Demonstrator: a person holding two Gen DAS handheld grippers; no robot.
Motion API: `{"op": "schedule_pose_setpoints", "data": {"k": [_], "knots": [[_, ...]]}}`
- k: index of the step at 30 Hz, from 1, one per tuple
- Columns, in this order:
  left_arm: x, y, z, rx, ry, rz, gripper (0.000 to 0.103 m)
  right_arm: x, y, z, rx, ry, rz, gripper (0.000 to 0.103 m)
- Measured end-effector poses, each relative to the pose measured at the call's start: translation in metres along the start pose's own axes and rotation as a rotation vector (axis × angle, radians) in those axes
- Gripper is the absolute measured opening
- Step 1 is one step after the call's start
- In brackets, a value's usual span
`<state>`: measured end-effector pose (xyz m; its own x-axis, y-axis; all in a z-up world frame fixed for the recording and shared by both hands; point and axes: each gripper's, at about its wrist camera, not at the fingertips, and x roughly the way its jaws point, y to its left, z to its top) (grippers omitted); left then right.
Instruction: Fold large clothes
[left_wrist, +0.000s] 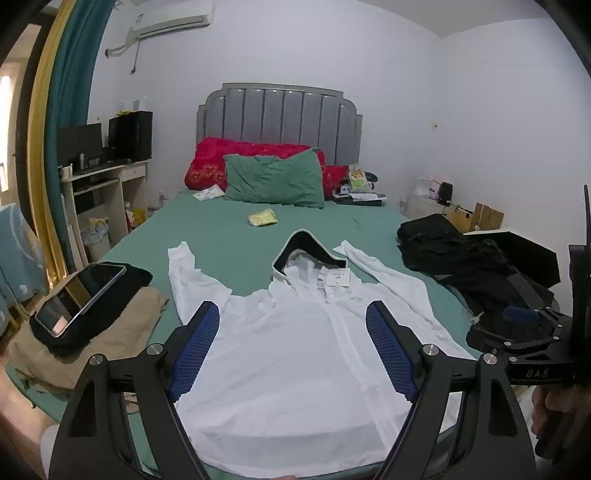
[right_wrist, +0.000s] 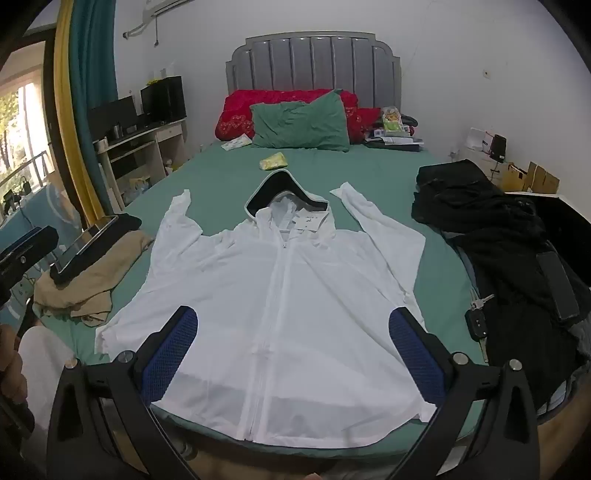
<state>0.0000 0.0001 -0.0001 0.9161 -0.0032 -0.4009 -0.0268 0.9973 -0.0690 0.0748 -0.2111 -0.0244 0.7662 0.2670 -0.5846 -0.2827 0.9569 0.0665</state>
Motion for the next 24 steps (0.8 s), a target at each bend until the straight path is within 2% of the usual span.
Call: {"op": "schedule_pose_setpoints", "data": {"k": [15,24], "knots": [[0.0026,0.0041,-0.0095,-0.014,0.011,0.015,0.084,-0.0003,0.0013,0.0018,-0.004,0.010,-0.002,0.102],[0.0059,0.0015,-0.0032,-0.019,0.027,0.023,0.084,-0.0015,0.0004,0.0045,-0.006,0.012,-0.002,0.102]]}}
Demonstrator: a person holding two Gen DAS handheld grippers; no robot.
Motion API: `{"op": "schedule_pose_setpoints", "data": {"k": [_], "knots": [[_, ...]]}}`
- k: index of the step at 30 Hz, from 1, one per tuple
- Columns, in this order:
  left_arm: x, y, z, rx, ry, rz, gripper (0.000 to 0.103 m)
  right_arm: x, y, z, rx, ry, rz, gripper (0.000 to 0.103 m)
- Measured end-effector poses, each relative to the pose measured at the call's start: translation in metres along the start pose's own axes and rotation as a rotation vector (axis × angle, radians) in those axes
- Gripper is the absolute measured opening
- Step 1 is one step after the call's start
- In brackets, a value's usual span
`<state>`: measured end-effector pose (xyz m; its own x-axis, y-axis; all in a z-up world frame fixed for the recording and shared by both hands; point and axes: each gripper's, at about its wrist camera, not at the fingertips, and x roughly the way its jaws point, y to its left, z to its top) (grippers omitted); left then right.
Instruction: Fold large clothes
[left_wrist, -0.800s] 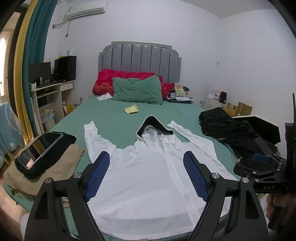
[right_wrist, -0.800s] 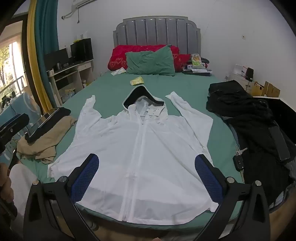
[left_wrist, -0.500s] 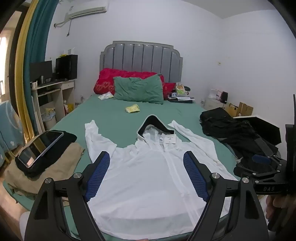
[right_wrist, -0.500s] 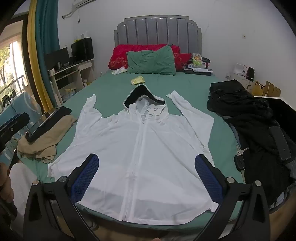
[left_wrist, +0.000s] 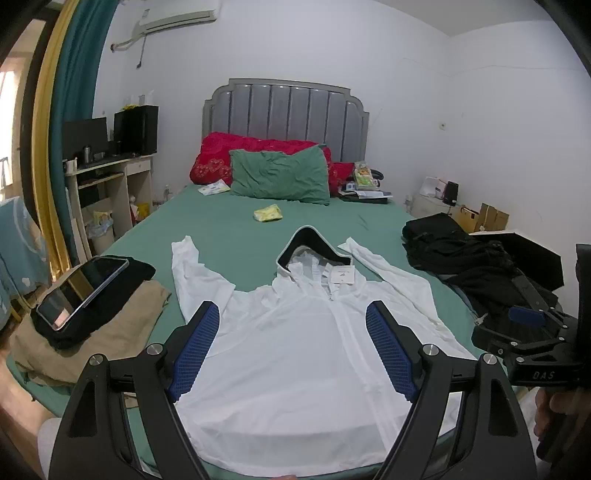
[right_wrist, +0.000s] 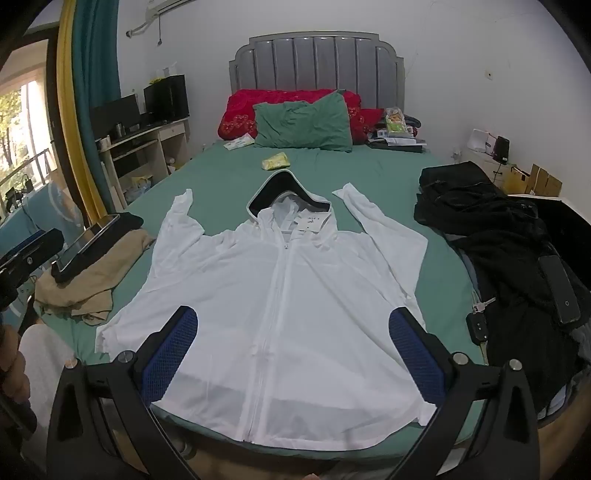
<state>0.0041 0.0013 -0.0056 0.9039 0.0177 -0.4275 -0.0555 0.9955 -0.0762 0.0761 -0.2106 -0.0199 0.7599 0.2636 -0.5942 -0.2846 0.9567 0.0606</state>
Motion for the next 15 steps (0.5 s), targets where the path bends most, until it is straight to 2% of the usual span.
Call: {"op": "schedule_pose_setpoints", "data": {"k": [15], "knots": [[-0.0003,-0.0010,0.0018,0.002,-0.001,0.002,0.084,0.0002,-0.0017,0.0032,0.000,-0.002,0.000,0.102]]}}
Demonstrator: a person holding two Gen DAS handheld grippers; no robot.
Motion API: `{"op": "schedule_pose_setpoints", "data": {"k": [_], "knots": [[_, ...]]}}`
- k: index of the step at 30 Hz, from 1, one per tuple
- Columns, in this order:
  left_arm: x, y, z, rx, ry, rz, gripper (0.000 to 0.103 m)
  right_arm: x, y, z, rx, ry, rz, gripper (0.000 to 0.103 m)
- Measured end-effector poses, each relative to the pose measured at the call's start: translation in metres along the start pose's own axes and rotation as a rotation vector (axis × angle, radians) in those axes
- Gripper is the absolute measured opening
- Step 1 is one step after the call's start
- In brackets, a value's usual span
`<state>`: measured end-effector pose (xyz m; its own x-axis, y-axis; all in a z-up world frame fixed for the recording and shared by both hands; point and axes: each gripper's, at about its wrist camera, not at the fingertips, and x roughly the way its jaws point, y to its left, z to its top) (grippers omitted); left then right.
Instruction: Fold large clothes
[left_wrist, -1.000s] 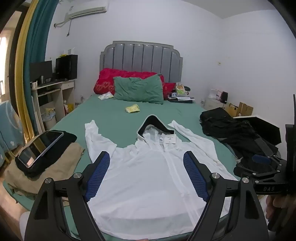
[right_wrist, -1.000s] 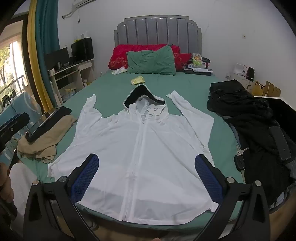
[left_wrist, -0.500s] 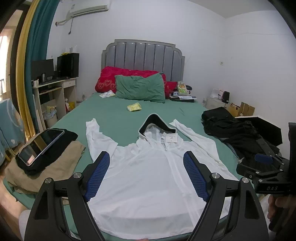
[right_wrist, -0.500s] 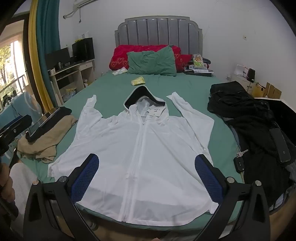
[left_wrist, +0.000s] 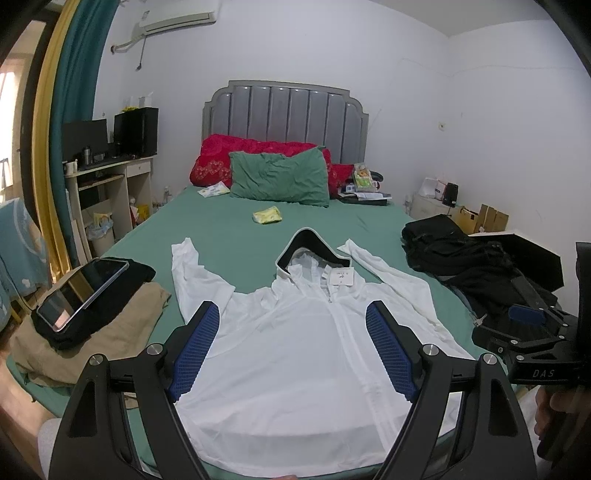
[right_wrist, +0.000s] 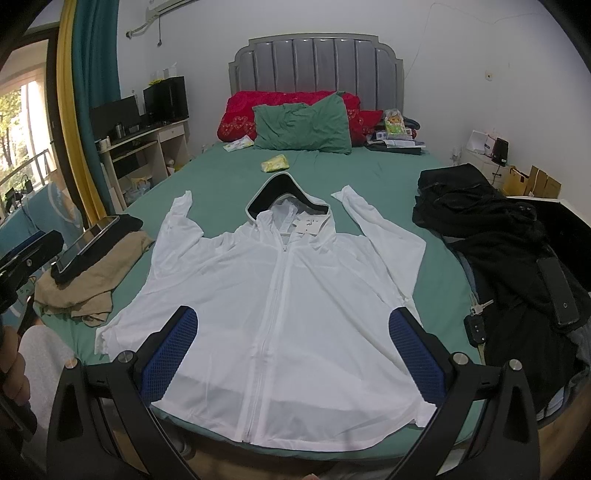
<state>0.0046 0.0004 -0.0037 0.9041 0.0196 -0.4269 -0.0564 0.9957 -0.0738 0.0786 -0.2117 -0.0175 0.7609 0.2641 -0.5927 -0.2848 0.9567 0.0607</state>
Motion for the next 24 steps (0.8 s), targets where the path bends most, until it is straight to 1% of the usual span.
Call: {"op": "schedule_pose_setpoints", "data": {"k": [24], "knots": [[-0.0029,-0.0029,0.0025,0.003,-0.006,-0.001,0.084,-0.0045,-0.0046,0.0031,0.001,-0.006,0.001,0.102]]}}
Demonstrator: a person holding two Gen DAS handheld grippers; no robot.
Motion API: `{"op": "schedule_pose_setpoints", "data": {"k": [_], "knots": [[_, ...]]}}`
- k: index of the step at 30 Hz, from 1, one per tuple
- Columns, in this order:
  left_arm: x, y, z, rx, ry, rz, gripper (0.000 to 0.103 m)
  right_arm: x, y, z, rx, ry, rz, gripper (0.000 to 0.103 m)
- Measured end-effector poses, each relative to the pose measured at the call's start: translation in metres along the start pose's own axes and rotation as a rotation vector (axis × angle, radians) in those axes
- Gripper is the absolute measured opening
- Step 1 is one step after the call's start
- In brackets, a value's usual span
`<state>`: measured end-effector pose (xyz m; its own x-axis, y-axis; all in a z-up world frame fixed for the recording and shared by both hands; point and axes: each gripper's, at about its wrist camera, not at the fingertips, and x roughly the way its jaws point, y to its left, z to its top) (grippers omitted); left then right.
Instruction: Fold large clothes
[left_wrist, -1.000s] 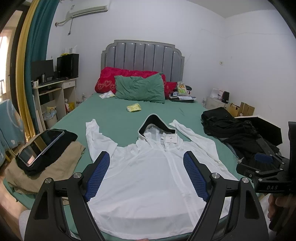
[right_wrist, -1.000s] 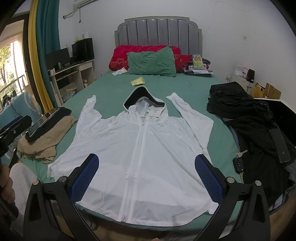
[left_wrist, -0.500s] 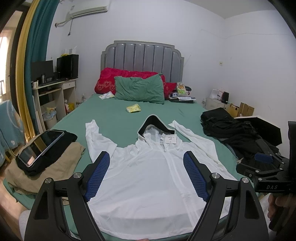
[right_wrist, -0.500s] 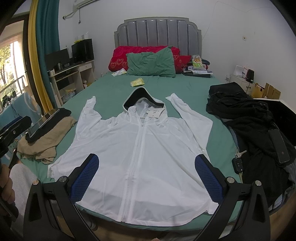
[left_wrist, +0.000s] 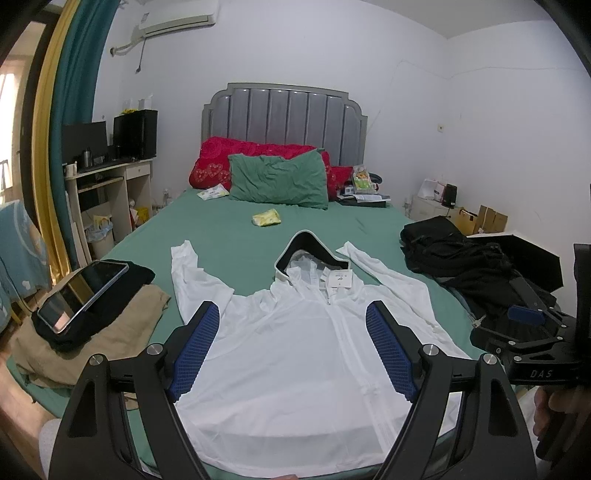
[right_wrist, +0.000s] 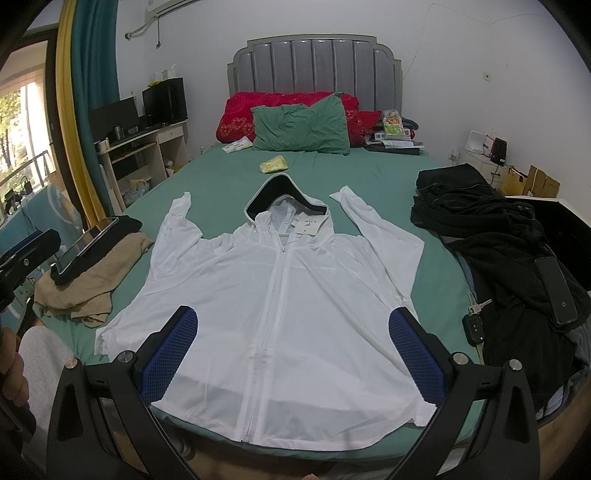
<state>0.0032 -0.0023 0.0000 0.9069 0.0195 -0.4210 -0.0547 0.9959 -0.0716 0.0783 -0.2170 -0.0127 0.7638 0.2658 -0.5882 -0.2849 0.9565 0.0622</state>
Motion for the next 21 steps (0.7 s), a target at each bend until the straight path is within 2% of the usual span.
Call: {"op": "schedule_pose_setpoints", "data": {"k": [21], "knots": [[-0.0003,-0.0005,0.0009,-0.002,0.001,-0.003,0.084,-0.0014,-0.0014,0.0011,-0.001,-0.004,-0.001,0.102]]}}
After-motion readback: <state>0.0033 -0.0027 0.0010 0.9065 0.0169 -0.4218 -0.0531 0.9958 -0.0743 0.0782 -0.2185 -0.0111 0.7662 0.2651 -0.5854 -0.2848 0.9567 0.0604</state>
